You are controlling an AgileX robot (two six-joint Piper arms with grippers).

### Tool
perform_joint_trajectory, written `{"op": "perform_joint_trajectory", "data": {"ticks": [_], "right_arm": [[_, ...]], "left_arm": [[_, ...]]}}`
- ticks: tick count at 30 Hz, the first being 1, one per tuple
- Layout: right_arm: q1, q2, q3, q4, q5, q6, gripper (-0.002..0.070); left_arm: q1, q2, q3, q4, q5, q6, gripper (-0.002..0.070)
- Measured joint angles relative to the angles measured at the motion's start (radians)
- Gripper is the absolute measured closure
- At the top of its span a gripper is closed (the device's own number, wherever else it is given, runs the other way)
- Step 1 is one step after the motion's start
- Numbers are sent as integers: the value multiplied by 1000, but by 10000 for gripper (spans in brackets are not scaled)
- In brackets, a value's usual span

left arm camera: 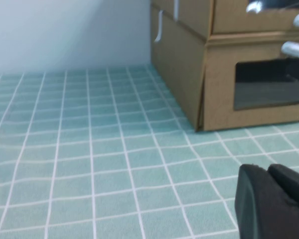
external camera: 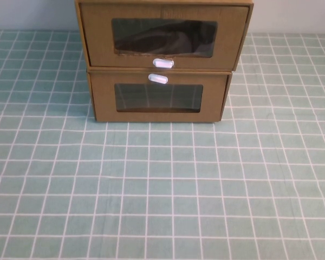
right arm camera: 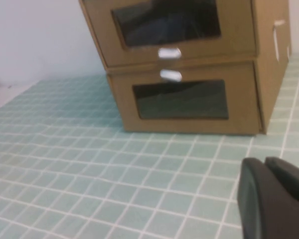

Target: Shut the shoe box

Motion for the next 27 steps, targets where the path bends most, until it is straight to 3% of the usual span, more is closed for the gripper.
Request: {"op": "perform_joint_trajectory", "data": {"ticks": [10,24,27], "right_arm": [[0,0,129,4,-35,-2,688],[0,0,138,4,40,-2,688],[-8,0,138,-69,31,-2,688]], "left_arm": [[0,0,17,-14,-13,0,680],[0,0,18,-14,-13,0,680],[0,0,18,-14,-13,0,680]]}}
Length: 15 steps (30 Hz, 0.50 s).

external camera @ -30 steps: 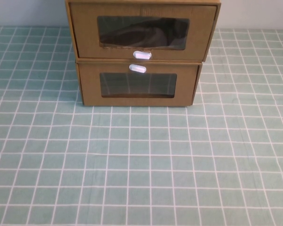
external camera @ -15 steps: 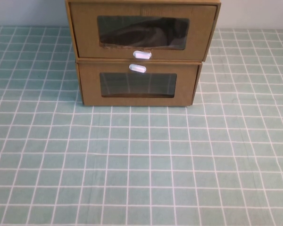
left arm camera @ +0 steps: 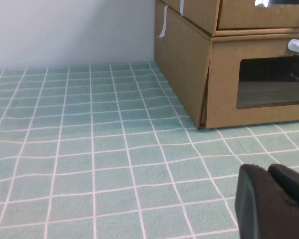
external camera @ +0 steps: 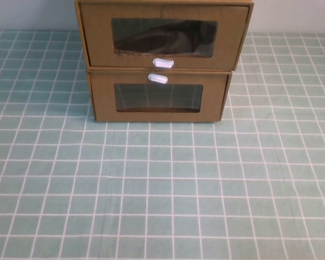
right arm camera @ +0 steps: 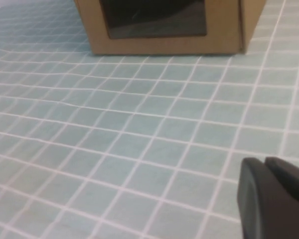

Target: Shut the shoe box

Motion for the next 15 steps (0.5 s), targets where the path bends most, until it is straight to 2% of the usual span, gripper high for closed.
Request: {"op": "perform_joint_trajectory", "data": {"ticks": [2,7,10,15], "right_arm": [[-47,0,0,-36,-8,0,688],[-313,0,0,-42,-33,0,688],[-428,-20,0,-42,-28,0,688],[-459,-86,23,-42,11,0,688]], "left_arm": [[0,0,0,0,0,0,680],[0,0,0,0,0,0,680],[0,0,0,0,0,0,680],[0,0,0,0,0,0,680]]}}
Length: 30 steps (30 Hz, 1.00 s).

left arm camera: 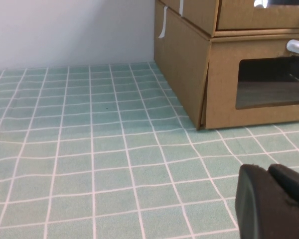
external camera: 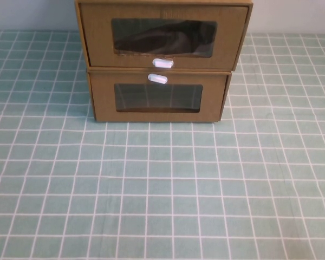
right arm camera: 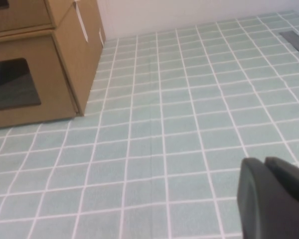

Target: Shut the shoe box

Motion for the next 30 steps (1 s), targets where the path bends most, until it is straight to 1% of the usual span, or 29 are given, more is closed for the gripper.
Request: {"op": "perform_joint_trajectory", "data": {"ticks": [9,14,30], "right_arm": [[2,-6,36,3,-6,-44,688],[8,-6,36,8,72,-52,688],[10,-6,36,14,78,-52,688]], "left_arm": [[0,0,0,0,0,0,680],[0,-1,0,0,-2,0,680],[0,-1,0,0,-2,0,680]]}}
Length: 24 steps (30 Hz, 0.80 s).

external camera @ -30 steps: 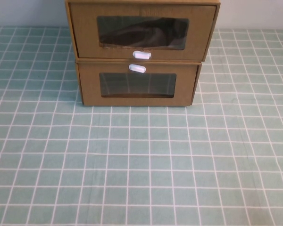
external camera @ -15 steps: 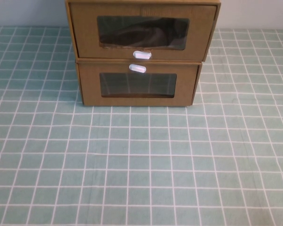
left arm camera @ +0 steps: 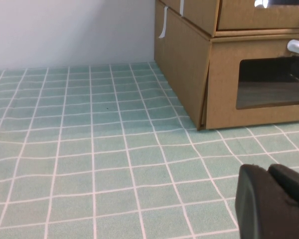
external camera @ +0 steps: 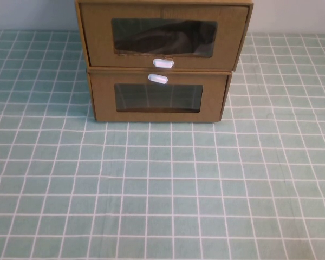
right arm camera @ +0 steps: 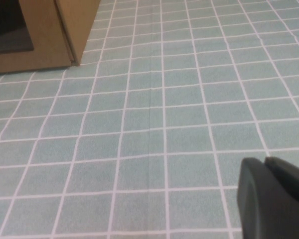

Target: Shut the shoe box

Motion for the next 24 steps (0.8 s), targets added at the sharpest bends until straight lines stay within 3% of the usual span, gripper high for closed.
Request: {"op": "perform_joint_trajectory", "data": {"ticks": [9,11,14,16,19,24], "right_arm": [[0,0,0,1,0,0,688],[0,0,0,1,0,0,688],[0,0,0,2,0,0,688],[0,0,0,2,0,0,688],[0,0,0,3,0,0,688],[0,0,0,4,0,0,688]], "left_arm": [[0,0,0,54,-13,-9,680],[0,0,0,203,-24,-135,680],[29,-17,0,545,-30,-520,680],[59,-46,0,722,-14,-689,680],[101,-112,0,814,45,-790,680],[122,-155,0,845,194,-828,680]]}}
